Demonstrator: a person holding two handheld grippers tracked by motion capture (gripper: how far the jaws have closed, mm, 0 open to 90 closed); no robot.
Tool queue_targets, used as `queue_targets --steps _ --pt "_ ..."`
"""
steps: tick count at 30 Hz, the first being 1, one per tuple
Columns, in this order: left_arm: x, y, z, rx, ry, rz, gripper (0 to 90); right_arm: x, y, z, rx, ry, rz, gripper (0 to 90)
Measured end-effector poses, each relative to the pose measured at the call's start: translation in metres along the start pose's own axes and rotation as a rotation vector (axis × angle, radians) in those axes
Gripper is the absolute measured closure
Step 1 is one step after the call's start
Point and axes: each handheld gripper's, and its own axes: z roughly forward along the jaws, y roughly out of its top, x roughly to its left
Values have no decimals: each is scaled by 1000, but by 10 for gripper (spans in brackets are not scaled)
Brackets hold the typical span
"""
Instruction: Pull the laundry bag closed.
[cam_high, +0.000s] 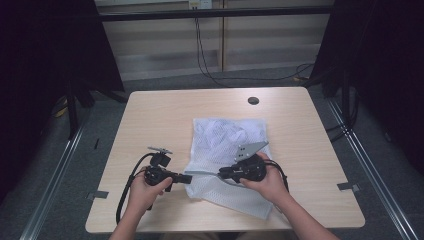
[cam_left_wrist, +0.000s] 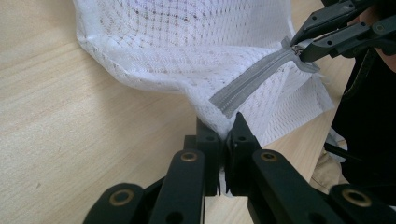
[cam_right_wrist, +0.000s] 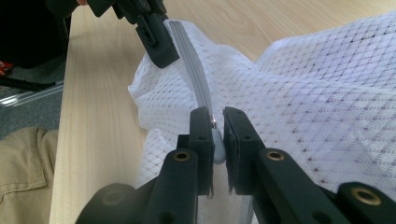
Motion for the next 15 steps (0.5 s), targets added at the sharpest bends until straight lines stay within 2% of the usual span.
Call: queue_targets --steps 3,10,15 --pt "0 -1 0 -6 6 -11 865 0 -1 -1 1 0 -4 825" --pt "0 0 0 -4 -5 -12 865 -2 -3 -6 -8 -4 2 825" --pt "0 -1 0 -4 2 -13 865 -2 -4 -6 -4 -2 0 825"
